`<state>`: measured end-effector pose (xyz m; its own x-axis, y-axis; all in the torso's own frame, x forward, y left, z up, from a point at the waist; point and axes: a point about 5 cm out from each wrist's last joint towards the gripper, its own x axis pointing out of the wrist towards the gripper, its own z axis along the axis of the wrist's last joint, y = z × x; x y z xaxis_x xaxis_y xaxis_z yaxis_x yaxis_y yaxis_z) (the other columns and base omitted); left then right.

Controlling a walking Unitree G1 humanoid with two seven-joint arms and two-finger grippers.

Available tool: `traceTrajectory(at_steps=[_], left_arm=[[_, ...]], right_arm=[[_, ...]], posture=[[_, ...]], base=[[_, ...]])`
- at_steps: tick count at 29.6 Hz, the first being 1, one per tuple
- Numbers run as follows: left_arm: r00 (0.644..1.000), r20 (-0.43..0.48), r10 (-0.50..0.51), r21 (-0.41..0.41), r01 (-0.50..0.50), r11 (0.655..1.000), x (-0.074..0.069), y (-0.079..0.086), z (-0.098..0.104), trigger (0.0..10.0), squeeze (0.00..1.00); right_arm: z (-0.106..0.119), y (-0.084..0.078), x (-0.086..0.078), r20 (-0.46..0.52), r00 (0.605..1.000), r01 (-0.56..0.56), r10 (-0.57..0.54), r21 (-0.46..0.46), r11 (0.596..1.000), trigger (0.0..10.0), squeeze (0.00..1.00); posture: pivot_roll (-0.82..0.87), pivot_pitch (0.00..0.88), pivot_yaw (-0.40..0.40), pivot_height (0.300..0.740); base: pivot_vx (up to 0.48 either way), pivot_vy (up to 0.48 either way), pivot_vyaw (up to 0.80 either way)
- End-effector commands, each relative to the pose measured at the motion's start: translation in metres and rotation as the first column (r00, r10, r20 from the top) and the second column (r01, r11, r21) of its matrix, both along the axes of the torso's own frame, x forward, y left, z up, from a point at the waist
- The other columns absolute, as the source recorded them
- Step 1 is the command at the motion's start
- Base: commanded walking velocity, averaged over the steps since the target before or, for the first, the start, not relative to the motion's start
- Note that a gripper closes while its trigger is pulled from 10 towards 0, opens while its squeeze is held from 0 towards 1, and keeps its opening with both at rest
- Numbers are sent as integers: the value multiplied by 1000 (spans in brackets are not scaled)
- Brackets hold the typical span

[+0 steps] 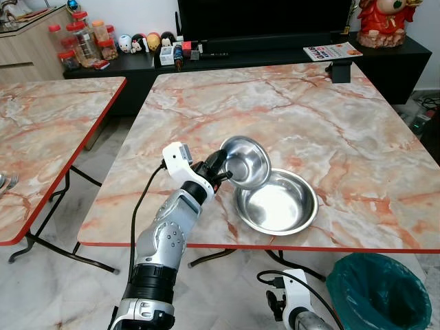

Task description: Setting the table

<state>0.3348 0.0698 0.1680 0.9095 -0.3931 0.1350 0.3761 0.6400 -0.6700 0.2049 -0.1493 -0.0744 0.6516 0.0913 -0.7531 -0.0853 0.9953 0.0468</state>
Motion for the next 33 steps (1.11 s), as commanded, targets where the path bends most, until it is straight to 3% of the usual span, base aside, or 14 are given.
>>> traceTrajectory(at_steps=[1, 11, 25, 33], left_arm=[[998, 67, -7, -10, 7, 1000, 3, -8, 21, 10000, 0], [997, 75, 9, -11, -9, 1000, 3, -5, 22, 10000, 0], [996, 48, 75, 5, -75, 997, 6, 17, 15, 10000, 0], [994, 52, 96, 26, -97, 995, 8, 21, 16, 10000, 0]], right_arm=[[0, 1, 1, -3, 1000, -3, 3, 3, 1000, 10000, 0], [1, 1, 1, -3, 1000, 1, -1, 3, 1000, 10000, 0], [0, 2, 0, -6, 1000, -5, 5, 3, 1000, 10000, 0], [0, 1, 0, -6, 1000, -7, 7, 3, 1000, 10000, 0]], posture=[[-3, 24, 82, 740], [-3, 23, 81, 740], [-4, 13, 83, 740], [-5, 11, 81, 740]], base=[[0, -458, 0], [0, -437, 0], [0, 0, 0], [0, 377, 0]])
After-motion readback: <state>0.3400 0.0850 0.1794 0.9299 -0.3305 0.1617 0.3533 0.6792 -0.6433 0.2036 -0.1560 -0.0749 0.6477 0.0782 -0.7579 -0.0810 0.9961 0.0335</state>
